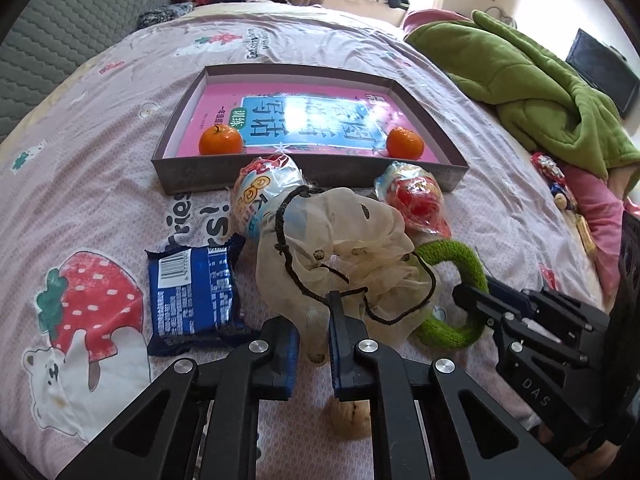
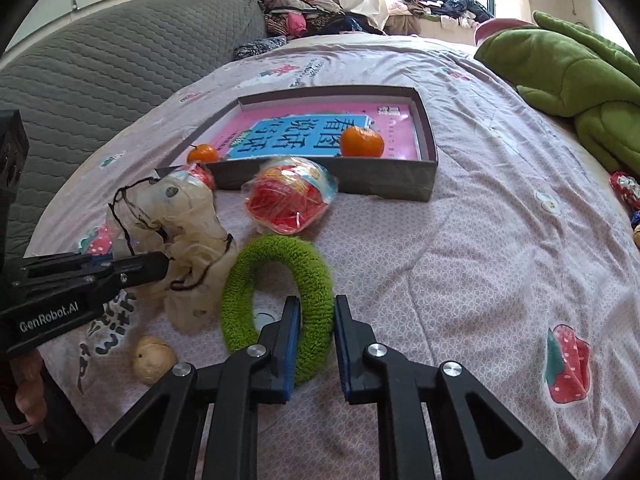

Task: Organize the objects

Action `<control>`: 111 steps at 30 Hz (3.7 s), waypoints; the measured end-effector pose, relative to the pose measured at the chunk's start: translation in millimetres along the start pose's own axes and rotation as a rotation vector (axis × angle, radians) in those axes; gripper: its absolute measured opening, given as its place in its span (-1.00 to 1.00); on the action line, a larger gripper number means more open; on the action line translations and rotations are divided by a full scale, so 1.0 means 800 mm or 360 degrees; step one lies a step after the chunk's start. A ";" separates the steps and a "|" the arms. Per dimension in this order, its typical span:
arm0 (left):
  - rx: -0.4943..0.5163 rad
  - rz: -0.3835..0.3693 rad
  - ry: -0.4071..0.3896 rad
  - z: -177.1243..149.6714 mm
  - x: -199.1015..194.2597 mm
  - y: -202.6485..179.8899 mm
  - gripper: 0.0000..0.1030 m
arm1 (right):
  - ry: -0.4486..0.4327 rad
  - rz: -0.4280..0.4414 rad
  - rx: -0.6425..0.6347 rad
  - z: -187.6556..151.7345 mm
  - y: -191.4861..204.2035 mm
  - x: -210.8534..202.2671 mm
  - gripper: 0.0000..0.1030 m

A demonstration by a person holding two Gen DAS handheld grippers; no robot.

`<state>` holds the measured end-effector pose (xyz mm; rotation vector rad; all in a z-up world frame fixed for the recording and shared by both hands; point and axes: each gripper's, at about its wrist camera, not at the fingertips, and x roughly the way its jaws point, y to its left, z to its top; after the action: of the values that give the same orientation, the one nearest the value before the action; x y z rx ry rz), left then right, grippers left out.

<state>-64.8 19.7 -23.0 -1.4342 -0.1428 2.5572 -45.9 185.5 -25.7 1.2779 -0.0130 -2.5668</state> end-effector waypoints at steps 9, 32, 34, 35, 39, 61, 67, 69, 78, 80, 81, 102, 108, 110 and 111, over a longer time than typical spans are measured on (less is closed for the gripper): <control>0.0010 -0.0023 -0.0012 -0.011 -0.017 0.004 -0.76 | -0.0055 -0.0039 -0.0018 -0.004 0.009 -0.018 -0.67; 0.0074 0.0011 -0.0246 -0.017 -0.076 0.003 -0.76 | -0.0273 -0.0065 -0.0098 -0.002 0.034 -0.059 -0.67; 0.0078 0.0015 -0.0253 -0.017 -0.078 0.004 -0.76 | -0.0276 -0.0063 -0.0098 -0.002 0.035 -0.059 -0.67; 0.0078 0.0016 -0.0256 -0.017 -0.078 0.004 -0.76 | -0.0276 -0.0064 -0.0095 -0.002 0.035 -0.059 -0.67; 0.0096 0.0045 -0.0276 -0.019 -0.081 0.003 -0.76 | -0.0283 -0.0069 -0.0088 -0.003 0.035 -0.061 -0.67; 0.0128 0.0156 -0.0530 -0.017 -0.131 -0.005 -0.76 | -0.0456 -0.0049 -0.0119 0.013 0.054 -0.093 -0.67; 0.0137 0.0186 -0.0551 -0.016 -0.136 -0.005 -0.76 | -0.0486 -0.0010 -0.0137 0.023 0.056 -0.100 -0.67; 0.0135 0.0192 -0.0556 -0.015 -0.138 -0.003 -0.76 | -0.0502 -0.0006 -0.0148 0.029 0.057 -0.103 -0.67; 0.0138 0.0213 -0.0608 -0.001 -0.149 -0.006 -0.76 | -0.0596 0.0024 -0.0181 0.054 0.063 -0.119 -0.67; 0.0137 0.0212 -0.0616 0.001 -0.151 -0.005 -0.76 | -0.0611 0.0023 -0.0187 0.056 0.065 -0.122 -0.67; 0.0139 0.0218 -0.0625 0.002 -0.153 -0.005 -0.76 | -0.0613 0.0026 -0.0189 0.057 0.065 -0.122 -0.67; 0.0157 0.0258 -0.0672 0.030 -0.159 -0.007 -0.76 | -0.0698 -0.0007 -0.0210 0.084 0.063 -0.131 -0.67; 0.0157 0.0252 -0.0669 0.040 -0.153 -0.008 -0.76 | -0.0707 -0.0008 -0.0204 0.089 0.061 -0.129 -0.67; 0.0155 0.0254 -0.0671 0.043 -0.151 -0.007 -0.76 | -0.0706 -0.0013 -0.0199 0.091 0.059 -0.127 -0.67; 0.0157 0.0253 -0.0673 0.045 -0.150 -0.007 -0.76 | -0.0708 -0.0014 -0.0196 0.092 0.057 -0.127 -0.67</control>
<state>-34.0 -1.3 96.9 -0.8862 0.0367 2.9184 -34.5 158.3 104.3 0.6470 0.0614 -2.7543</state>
